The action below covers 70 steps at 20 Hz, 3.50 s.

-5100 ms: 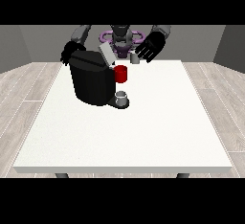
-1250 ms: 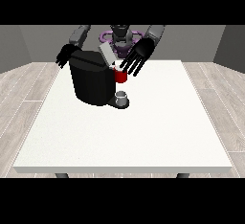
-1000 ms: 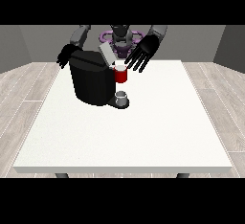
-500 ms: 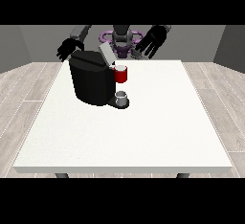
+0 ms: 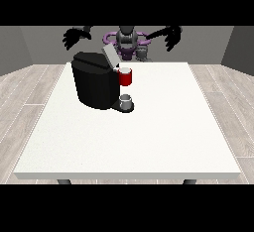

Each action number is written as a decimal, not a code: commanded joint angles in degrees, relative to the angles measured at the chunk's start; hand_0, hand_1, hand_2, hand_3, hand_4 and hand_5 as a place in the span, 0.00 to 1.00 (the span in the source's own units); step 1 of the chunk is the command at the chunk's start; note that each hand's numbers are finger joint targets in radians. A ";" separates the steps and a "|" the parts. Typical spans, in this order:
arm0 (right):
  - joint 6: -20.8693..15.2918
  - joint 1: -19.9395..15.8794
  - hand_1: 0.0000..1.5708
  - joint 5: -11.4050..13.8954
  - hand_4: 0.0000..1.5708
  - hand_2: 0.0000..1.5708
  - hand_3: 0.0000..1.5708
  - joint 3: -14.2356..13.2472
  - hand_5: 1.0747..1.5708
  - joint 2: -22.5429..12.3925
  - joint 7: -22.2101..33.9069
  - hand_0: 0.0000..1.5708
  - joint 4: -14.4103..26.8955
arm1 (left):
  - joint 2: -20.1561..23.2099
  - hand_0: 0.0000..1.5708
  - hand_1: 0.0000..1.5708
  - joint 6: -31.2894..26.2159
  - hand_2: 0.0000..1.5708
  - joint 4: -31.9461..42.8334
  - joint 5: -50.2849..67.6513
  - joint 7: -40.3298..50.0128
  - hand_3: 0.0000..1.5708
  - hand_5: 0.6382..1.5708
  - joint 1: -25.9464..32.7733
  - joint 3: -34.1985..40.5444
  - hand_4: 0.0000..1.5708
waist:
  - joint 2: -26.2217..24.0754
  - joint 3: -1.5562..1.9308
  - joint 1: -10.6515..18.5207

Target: Insert the coffee pod into the coffee machine and close the lid

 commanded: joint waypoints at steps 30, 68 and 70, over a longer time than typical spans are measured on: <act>9.41 -15.55 0.00 -0.58 0.00 0.00 0.00 -0.45 1.00 -4.63 4.92 0.00 4.20 | -9.45 0.00 0.00 -4.58 0.00 -30.86 20.08 7.84 0.00 1.00 25.83 -4.10 0.00 | 4.43 0.06 12.80; 8.89 -35.25 0.00 7.34 0.07 0.00 0.00 2.36 1.00 -1.55 0.79 0.00 19.64 | -4.37 0.00 0.00 0.24 0.00 -39.24 24.94 7.08 0.00 1.00 31.02 -7.69 0.00 | 13.61 0.04 10.32; 8.49 -35.69 0.00 8.53 0.14 0.00 0.00 3.67 1.00 -0.66 2.66 0.00 19.63 | -4.34 0.00 0.00 2.51 0.00 -38.77 24.51 8.21 0.00 1.00 30.27 -7.07 0.08 | 12.63 0.04 9.73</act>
